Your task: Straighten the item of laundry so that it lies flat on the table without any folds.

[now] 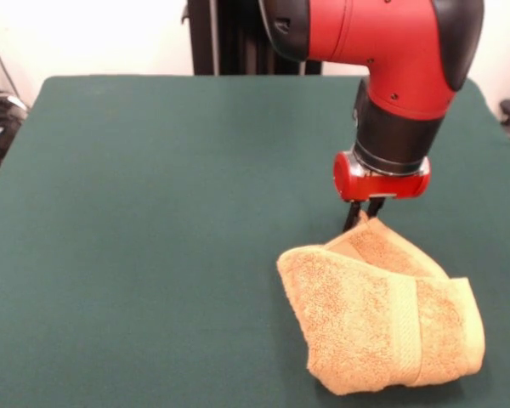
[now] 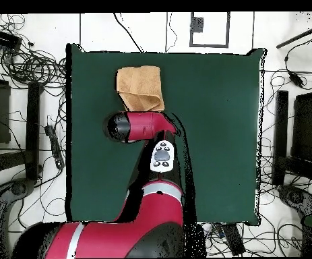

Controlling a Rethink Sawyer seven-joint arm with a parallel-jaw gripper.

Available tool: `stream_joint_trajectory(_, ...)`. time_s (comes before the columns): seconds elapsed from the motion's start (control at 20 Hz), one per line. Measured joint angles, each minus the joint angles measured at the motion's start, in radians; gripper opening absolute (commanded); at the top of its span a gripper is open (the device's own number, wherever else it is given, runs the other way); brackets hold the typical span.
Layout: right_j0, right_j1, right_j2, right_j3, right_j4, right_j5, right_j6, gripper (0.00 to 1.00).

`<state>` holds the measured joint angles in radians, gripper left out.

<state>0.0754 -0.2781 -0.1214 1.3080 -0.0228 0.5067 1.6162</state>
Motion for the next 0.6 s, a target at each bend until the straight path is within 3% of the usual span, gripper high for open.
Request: stream_joint_trajectory(0.6, 0.000, -0.009, 0.000, 0.011, 0.001, -0.001, 0.000, 0.00)
